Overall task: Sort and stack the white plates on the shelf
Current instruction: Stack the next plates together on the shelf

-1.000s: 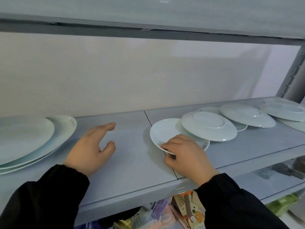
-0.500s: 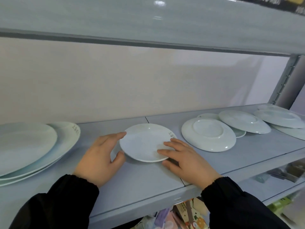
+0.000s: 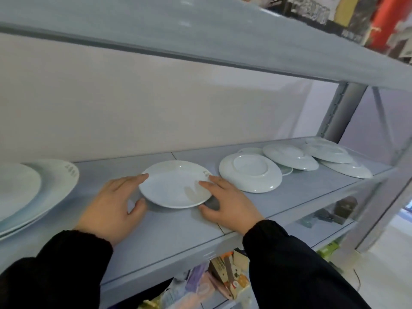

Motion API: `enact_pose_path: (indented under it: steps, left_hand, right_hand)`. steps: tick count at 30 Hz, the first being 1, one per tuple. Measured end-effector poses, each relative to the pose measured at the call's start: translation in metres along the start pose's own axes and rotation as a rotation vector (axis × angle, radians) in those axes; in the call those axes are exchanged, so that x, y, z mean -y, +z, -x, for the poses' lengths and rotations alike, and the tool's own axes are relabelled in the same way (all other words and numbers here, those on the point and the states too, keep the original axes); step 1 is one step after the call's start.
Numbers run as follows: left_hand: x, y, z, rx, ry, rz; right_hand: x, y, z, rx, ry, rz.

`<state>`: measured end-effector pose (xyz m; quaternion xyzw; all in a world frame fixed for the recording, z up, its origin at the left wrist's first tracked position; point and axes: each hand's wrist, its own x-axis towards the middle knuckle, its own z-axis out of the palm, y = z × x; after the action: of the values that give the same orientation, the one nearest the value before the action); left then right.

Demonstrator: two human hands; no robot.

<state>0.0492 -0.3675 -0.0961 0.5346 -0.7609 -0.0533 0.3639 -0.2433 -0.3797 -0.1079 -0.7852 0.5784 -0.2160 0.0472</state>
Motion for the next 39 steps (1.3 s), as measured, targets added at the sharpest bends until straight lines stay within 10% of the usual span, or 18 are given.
enact_pose_path:
  steps: [22,39]
  left_hand:
    - [-0.002,0.003,-0.005,0.104,-0.152,-0.288]
    - [0.004,0.008,-0.004,0.120,-0.093,-0.305]
  right_hand:
    - [-0.118,-0.071,0.003,0.144,0.026,0.244]
    - [-0.067,-0.057,0.066,0.101,-0.130,0.275]
